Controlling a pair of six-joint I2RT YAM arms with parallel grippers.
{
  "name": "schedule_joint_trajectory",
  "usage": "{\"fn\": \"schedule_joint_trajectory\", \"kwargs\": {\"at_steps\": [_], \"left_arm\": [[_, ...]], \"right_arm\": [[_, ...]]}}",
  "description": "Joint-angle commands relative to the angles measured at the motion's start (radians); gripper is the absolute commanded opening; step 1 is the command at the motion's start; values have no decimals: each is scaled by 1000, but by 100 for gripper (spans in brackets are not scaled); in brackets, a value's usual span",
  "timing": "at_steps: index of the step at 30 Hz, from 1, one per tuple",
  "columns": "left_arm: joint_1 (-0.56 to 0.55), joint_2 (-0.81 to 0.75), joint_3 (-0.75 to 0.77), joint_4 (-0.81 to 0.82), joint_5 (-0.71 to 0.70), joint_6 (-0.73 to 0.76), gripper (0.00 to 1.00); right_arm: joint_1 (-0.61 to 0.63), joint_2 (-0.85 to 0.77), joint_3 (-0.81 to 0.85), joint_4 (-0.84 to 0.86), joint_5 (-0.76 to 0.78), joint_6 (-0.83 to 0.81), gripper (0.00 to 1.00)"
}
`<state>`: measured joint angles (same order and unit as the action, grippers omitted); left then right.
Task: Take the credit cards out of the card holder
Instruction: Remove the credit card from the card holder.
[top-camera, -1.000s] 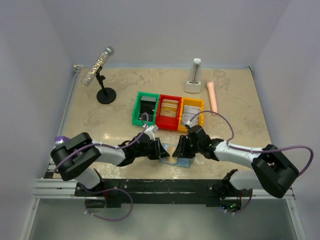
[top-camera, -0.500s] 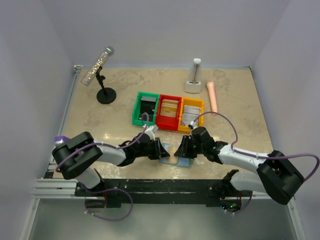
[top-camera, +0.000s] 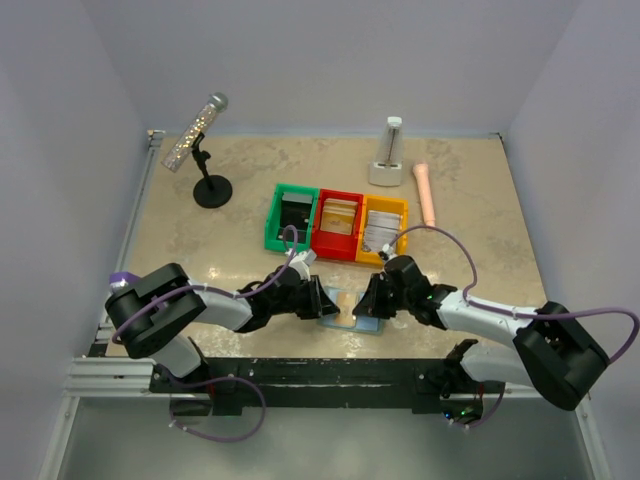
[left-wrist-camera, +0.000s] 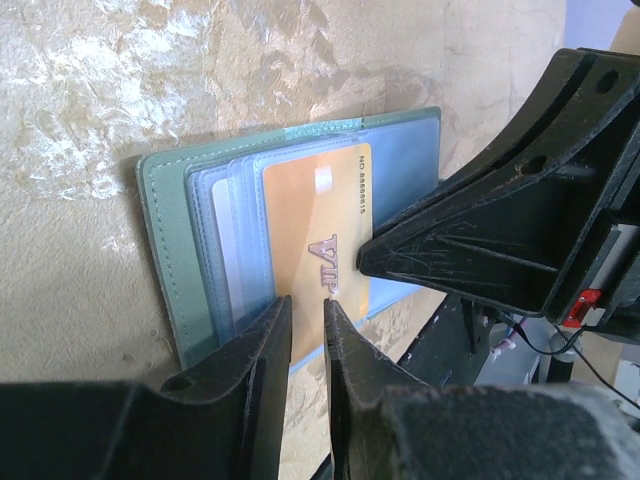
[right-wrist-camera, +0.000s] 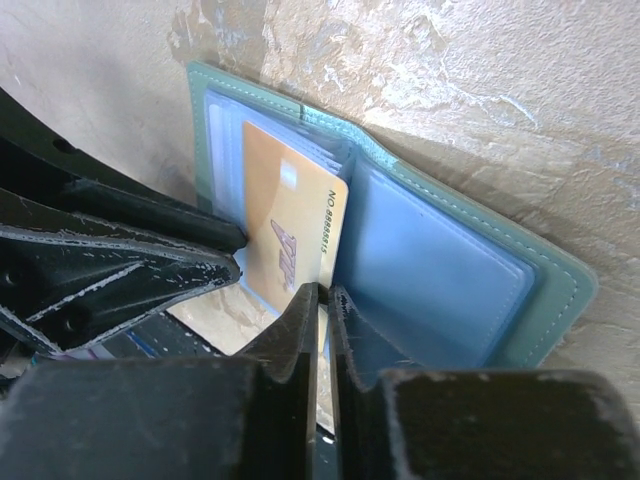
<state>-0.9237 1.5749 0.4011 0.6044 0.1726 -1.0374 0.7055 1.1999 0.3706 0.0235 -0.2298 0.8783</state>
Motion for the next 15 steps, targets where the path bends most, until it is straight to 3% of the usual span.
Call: {"fn": "schedule_joint_trajectory", "kwargs": {"at_steps": [1,6,12,15], "left_arm": [[0,46,-25,-150,-70,27,25],[0,54,-27,-146,-68,20,25],[0,65,-28,-137,-64,13,23],[0,63,-30,-135,-64,11,22]], "right_arm": [[-4,-11,-4,33,-6,-1,3],[-9,-39,-28,84,-29,-2,0],[-11,-57,-44,124,-65,-7,6],[-11,-60,-47,124,-62,-9,2]]}}
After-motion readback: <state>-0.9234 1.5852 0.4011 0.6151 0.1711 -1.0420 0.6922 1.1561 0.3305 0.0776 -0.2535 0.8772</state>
